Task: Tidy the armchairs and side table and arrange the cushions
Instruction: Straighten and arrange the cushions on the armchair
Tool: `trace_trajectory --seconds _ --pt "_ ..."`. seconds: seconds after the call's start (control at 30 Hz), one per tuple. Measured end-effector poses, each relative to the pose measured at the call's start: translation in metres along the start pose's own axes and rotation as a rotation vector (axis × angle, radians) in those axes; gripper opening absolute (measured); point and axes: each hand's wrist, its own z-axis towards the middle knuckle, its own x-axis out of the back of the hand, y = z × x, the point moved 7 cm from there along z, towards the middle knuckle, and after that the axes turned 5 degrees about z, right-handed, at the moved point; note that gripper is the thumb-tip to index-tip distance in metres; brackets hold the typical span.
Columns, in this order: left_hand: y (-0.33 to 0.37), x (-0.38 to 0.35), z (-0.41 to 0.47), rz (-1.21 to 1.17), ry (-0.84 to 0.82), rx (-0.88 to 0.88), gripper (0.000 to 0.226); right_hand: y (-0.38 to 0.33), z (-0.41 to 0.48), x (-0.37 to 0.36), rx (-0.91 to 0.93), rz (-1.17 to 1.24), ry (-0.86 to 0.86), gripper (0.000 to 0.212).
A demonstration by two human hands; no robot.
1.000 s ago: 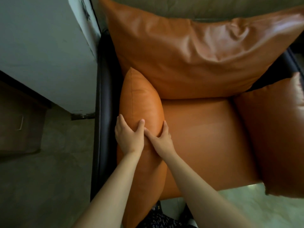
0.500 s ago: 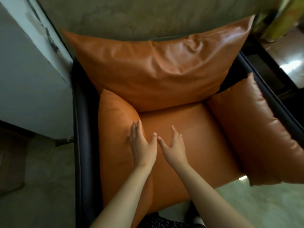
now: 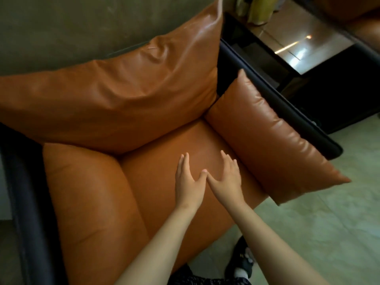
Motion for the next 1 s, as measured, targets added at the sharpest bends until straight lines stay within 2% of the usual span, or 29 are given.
trace_trajectory --seconds 0.3,0.37,0.5,0.6,0.8,1.0 --pt "0.083 -0.149 -0.001 0.081 -0.219 -0.048 0.071 0.091 0.05 0.139 -0.049 -0.156 0.198 0.089" --pt "0.094 -0.18 0.001 -0.013 -0.24 0.068 0.074 0.111 0.059 0.167 -0.048 -0.23 0.227 0.091" --pt "0.093 -0.24 0.001 -0.274 -0.244 0.473 0.095 0.156 0.074 0.2 -0.092 -0.335 0.169 0.095" --pt "0.095 -0.275 0.001 -0.301 -0.27 0.552 0.114 0.173 0.087 0.208 -0.089 -0.35 0.127 0.09" --pt "0.105 -0.285 0.012 -0.254 -0.109 0.531 0.113 0.176 0.098 0.204 -0.049 -0.354 0.168 0.079" --pt "0.111 -0.253 0.072 -0.159 0.064 0.427 0.105 0.134 0.147 0.183 0.014 -0.308 0.164 0.069"
